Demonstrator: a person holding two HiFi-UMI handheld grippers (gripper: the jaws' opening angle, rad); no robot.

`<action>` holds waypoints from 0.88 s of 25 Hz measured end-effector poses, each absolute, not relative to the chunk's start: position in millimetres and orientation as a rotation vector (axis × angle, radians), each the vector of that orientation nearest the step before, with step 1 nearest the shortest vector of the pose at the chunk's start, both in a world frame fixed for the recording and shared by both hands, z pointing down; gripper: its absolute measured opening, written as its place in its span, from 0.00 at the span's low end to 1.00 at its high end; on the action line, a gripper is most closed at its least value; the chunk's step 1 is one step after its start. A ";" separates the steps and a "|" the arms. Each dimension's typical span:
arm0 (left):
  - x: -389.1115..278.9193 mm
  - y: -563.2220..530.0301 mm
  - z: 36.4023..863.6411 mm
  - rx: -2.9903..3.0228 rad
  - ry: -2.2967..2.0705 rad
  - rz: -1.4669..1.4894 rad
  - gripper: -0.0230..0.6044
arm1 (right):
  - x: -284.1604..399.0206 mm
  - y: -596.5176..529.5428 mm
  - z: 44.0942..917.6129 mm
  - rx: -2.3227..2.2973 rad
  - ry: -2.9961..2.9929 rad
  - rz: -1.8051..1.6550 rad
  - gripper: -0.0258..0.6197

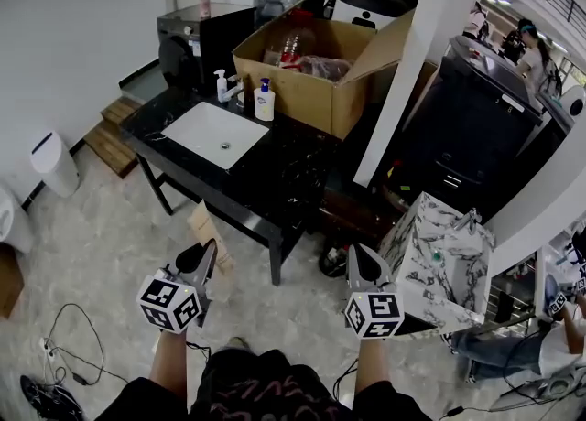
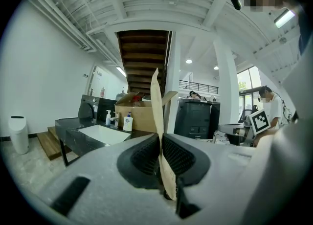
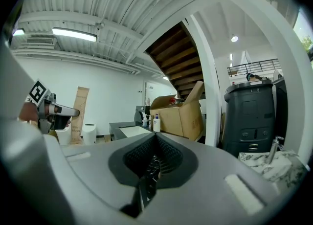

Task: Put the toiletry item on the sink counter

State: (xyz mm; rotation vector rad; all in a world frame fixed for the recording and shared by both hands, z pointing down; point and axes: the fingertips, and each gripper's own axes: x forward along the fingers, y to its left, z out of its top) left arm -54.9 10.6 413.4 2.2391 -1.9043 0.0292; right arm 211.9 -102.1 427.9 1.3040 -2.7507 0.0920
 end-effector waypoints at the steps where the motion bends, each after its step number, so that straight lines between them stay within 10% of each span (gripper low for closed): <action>1: -55.2 7.8 413.6 2.240 -1.906 0.030 0.07 | 209.9 -104.5 428.1 1.294 -2.757 0.092 0.06; 22: -138.5 -153.5 424.3 2.367 -1.758 0.031 0.07 | 134.6 -228.2 441.8 1.459 -2.677 0.144 0.06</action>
